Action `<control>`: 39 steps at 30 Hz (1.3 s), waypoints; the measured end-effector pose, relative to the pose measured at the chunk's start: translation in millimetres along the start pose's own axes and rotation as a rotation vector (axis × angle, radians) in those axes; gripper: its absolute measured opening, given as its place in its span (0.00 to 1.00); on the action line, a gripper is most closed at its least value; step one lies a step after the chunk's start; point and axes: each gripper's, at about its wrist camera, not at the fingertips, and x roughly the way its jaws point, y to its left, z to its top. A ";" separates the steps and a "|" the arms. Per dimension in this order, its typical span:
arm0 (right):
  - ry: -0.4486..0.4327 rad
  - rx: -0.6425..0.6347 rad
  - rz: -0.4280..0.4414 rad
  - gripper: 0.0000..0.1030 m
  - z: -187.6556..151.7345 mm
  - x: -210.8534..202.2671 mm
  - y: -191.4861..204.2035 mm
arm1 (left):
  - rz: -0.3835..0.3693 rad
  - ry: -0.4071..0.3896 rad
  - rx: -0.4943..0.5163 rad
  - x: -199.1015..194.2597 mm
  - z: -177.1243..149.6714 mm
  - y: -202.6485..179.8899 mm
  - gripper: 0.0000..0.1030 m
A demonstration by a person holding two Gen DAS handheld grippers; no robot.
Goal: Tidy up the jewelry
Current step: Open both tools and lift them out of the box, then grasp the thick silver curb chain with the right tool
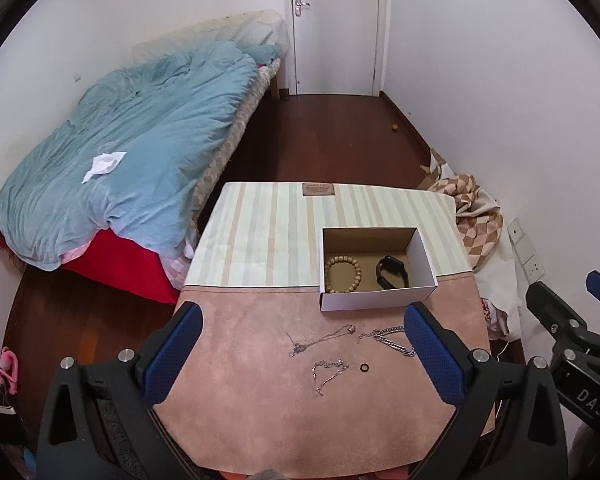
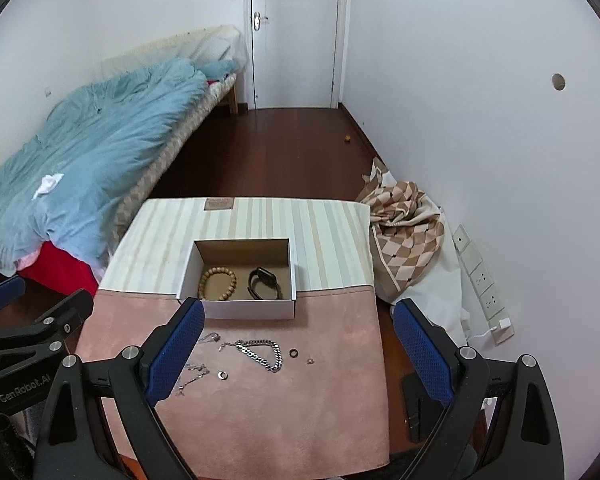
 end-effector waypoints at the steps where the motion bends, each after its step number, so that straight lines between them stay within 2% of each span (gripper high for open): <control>1: -0.009 0.011 0.015 0.94 -2.0 -4.1 -1.7 | 0.004 0.000 -0.005 -1.9 -1.3 0.5 1.00; 6: 0.027 0.027 0.039 0.94 -23.0 6.2 -7.1 | 0.038 0.004 -0.026 6.7 -20.4 5.9 1.00; 10: 0.081 0.019 0.043 0.94 -49.6 45.0 -11.2 | 0.096 0.048 -0.038 37.1 -46.7 11.0 1.00; 14: 0.199 0.036 0.076 0.94 -82.0 99.3 -17.9 | 0.139 0.124 -0.052 76.3 -76.6 18.2 1.00; 15: 0.215 0.042 0.083 0.90 -87.9 110.1 -19.5 | 0.146 0.153 -0.057 87.8 -83.8 20.1 1.00; 18: 0.275 0.058 0.088 0.57 -104.5 143.5 -20.0 | 0.186 0.227 -0.063 118.5 -102.6 25.0 1.00; 19: 0.294 0.068 0.091 0.54 -108.6 154.4 -20.3 | 0.194 0.248 -0.067 128.7 -107.4 27.6 1.00; 25: 0.348 0.148 0.152 0.54 -119.9 206.4 -18.8 | 0.240 0.309 -0.087 168.7 -118.7 41.7 1.00; 30: 0.367 0.155 0.124 0.54 -124.0 238.3 -4.2 | 0.246 0.334 -0.088 188.4 -117.3 49.4 1.00; 32: 0.376 0.125 0.085 0.54 -126.7 248.1 5.4 | 0.246 0.343 -0.087 192.8 -116.0 52.2 1.00; 35: 0.316 0.086 0.051 0.34 -126.9 246.2 15.6 | 0.244 0.360 -0.074 196.8 -118.1 52.3 1.00; 36: 0.304 0.083 0.041 0.14 -127.5 246.1 18.8 | 0.242 0.364 -0.071 197.1 -119.2 51.1 1.00; 37: 0.304 0.069 0.015 0.08 -128.2 246.4 21.1 | 0.238 0.369 -0.066 197.7 -120.3 50.7 1.00; 39: 0.300 0.080 0.034 0.08 -130.9 244.8 19.6 | 0.230 0.375 -0.053 198.0 -121.2 48.9 1.00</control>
